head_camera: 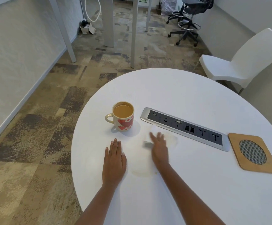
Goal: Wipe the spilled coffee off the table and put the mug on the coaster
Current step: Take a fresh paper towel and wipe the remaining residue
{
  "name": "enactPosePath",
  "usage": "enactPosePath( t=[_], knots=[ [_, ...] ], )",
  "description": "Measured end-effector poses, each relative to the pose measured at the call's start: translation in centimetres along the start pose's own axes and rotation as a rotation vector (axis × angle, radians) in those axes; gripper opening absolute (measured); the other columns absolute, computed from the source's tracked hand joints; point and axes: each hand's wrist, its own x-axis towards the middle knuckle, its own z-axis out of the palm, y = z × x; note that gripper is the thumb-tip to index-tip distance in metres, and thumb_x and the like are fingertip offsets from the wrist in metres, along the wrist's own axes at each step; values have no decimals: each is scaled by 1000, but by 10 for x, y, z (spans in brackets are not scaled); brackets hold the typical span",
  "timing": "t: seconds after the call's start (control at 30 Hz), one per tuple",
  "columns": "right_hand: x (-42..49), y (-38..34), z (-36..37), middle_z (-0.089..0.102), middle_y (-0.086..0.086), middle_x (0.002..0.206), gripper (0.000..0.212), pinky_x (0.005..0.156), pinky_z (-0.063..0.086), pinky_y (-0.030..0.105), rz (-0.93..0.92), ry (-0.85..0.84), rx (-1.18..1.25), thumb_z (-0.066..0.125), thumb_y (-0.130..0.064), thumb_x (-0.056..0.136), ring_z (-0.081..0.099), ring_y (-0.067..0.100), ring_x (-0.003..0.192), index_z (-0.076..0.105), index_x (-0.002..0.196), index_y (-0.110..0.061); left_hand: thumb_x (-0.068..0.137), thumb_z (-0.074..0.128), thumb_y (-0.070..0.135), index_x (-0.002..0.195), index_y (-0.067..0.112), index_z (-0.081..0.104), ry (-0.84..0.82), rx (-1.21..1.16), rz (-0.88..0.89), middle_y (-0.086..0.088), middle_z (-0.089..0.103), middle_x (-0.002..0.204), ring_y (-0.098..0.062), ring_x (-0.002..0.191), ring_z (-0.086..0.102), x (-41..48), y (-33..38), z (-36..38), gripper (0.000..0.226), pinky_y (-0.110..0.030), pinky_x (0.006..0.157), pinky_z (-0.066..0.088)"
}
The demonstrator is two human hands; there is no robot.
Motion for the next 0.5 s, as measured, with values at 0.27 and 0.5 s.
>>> enactPosePath(
  t=[0.27,0.5],
  knots=[
    [-31,-32,47,1,15,159,53,120,-1,31,-367,-198,-136,24,-4,99,-2,27,148,19,148,-25,96,34,8,140,-1,35,82,-194,21,-16,35,148,-30,141,29,1,-7,8,44,-37,116,15],
    [-45,16,8,7,9,159,49,119,3,25,-611,-380,-292,23,-8,101,5,23,148,24,146,-28,88,43,5,128,-8,50,64,-136,48,-24,53,134,-40,125,50,-2,-4,5,43,-53,103,38]
  ],
)
